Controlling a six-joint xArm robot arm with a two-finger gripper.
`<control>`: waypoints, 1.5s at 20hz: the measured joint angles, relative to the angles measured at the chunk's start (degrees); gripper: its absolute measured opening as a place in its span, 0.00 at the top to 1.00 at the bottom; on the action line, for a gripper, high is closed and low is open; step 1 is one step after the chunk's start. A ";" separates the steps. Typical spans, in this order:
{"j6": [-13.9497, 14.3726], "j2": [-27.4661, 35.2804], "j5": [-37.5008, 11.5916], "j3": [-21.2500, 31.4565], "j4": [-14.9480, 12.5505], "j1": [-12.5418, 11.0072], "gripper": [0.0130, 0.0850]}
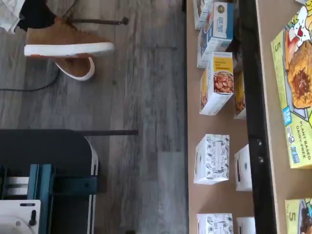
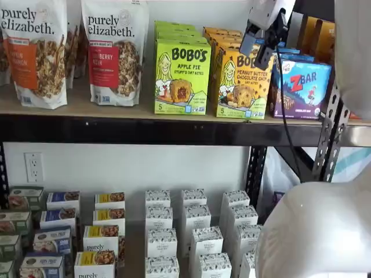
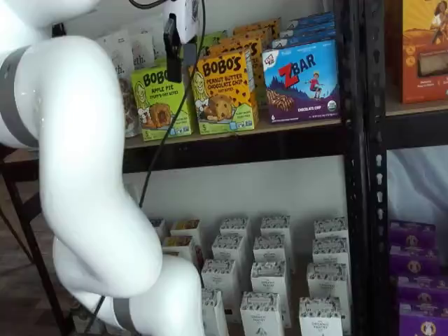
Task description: Pick up the orange box on the top shelf, the fifth box from the left
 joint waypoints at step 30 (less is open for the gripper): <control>-1.19 7.91 -11.00 -6.98 -4.20 0.54 0.00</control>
